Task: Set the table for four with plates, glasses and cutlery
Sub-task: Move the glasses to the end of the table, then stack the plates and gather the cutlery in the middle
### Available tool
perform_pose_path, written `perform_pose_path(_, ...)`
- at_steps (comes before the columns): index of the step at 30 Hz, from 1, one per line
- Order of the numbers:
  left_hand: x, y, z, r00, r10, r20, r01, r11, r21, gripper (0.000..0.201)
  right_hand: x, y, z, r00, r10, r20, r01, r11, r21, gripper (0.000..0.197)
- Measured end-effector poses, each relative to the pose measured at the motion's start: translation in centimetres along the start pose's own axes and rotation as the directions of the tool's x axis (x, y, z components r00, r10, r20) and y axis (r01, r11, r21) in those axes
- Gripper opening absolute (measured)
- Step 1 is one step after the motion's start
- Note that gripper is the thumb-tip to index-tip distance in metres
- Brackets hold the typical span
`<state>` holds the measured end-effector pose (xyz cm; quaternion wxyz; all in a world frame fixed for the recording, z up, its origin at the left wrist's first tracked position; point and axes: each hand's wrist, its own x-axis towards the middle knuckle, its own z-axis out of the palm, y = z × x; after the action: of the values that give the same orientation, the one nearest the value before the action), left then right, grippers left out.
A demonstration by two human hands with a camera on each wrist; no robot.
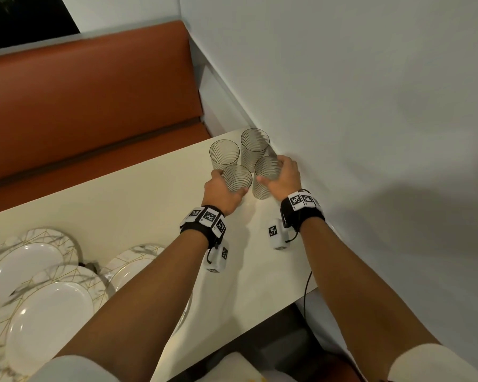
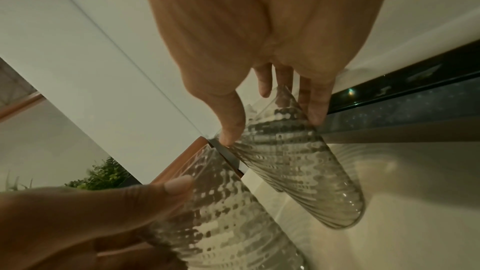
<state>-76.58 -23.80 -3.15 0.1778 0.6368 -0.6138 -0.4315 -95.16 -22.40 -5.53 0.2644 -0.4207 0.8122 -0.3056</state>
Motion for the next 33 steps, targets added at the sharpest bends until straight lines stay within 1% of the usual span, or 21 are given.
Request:
perform_pose_path(3, 0.3, 0.2, 0.2, 1.0, -0.011, 0.002, 0.011, 1.0, 0.008, 0.092, 0.4, 0.0, 0.1, 1.0, 0.014, 0.008, -0.014, 1.0, 0.022, 0.091)
perform_pose_path(6, 0.4, 0.4, 0.3, 1.0, -0.016, 0.007, 0.016, 1.0, 0.012, 0.092, 0.7, -0.2, 0.0, 1.0, -0.001, 0.013, 0.0, 1.0, 0.02, 0.09)
perform_pose_path(13, 0.2, 0.7, 0.1, 1.0, 0.007, -0.005, -0.007, 1.0, 0.014, 0.088, 0.7, -0.7, 0.0, 1.0, -0.006, 0.023, 0.006, 1.0, 0.018, 0.094)
perform_pose_path(16, 0.1, 0.8, 0.3, 0.999, 0.011, 0.036, -0.012, 1.0, 0.011, 0.092, 0.4, -0.8, -0.7, 0.999, 0.003, 0.044, 0.0, 0.997, -0.072, 0.102)
perform_pose_path(18, -0.2, 0.3, -0.2, 0.998, 0.016, 0.059, -0.017, 1.0, 0.012, 0.096, -0.4, -1.1, -1.0, 1.0, 0.003, 0.021, 0.0, 0.993, -0.116, 0.104)
perform_pose_path(20, -0.7, -0.5, -1.0, 0.998, 0.024, 0.057, -0.025, 1.0, 0.01, 0.1, -1.4, -1.8, -1.3, 0.998, -0.053, -0.039, 0.047, 0.989, -0.142, 0.097)
perform_pose_path(22, -1.4, -1.6, -2.2, 0.999, 0.03, 0.045, -0.03, 1.0, -0.007, 0.1, -2.6, -2.7, -1.6, 0.984, -0.144, -0.104, 0.128, 0.981, -0.144, 0.08)
perform_pose_path(23, -1.9, -2.4, -3.1, 0.999, 0.033, 0.043, -0.032, 0.999, -0.016, 0.095, -3.4, -3.3, -1.6, 0.973, -0.189, -0.135, 0.171, 0.976, -0.135, 0.071)
perform_pose_path(24, -2.4, -3.1, -3.9, 0.999, 0.037, 0.04, -0.036, 0.999, -0.025, 0.084, -4.2, -3.8, -1.5, 0.961, -0.228, -0.159, 0.21, 0.97, -0.121, 0.063)
perform_pose_path(26, -3.7, -5.3, -6.0, 0.999, 0.048, 0.025, -0.047, 0.998, -0.044, 0.057, -6.1, -5.2, -0.6, 0.933, -0.306, -0.191, 0.292, 0.951, -0.101, 0.05)
perform_pose_path(27, -4.4, -6.5, -7.1, 0.999, 0.05, 0.008, -0.05, 0.997, -0.056, 0.046, -7.0, -5.8, 0.2, 0.913, -0.352, -0.206, 0.339, 0.936, -0.097, 0.043)
perform_pose_path(29, -5.9, -9.3, -9.4, 0.998, 0.039, -0.039, -0.042, 0.996, -0.078, 0.032, -9.2, -7.3, 2.4, 0.87, -0.448, -0.207, 0.443, 0.894, -0.072, 0.03)
perform_pose_path(31, -7.6, -12.5, -11.8, 0.996, 0.006, -0.086, -0.015, 0.993, -0.113, 0.023, -11.6, -8.6, 5.4, 0.841, -0.521, -0.147, 0.525, 0.851, -0.011, 0.023)
perform_pose_path(33, -9.5, -16.2, -14.2, 0.991, -0.044, -0.123, 0.025, 0.988, -0.151, 0.019, -14.4, -9.9, 8.7, 0.839, -0.543, -0.039, 0.545, 0.837, 0.053, 0.022)
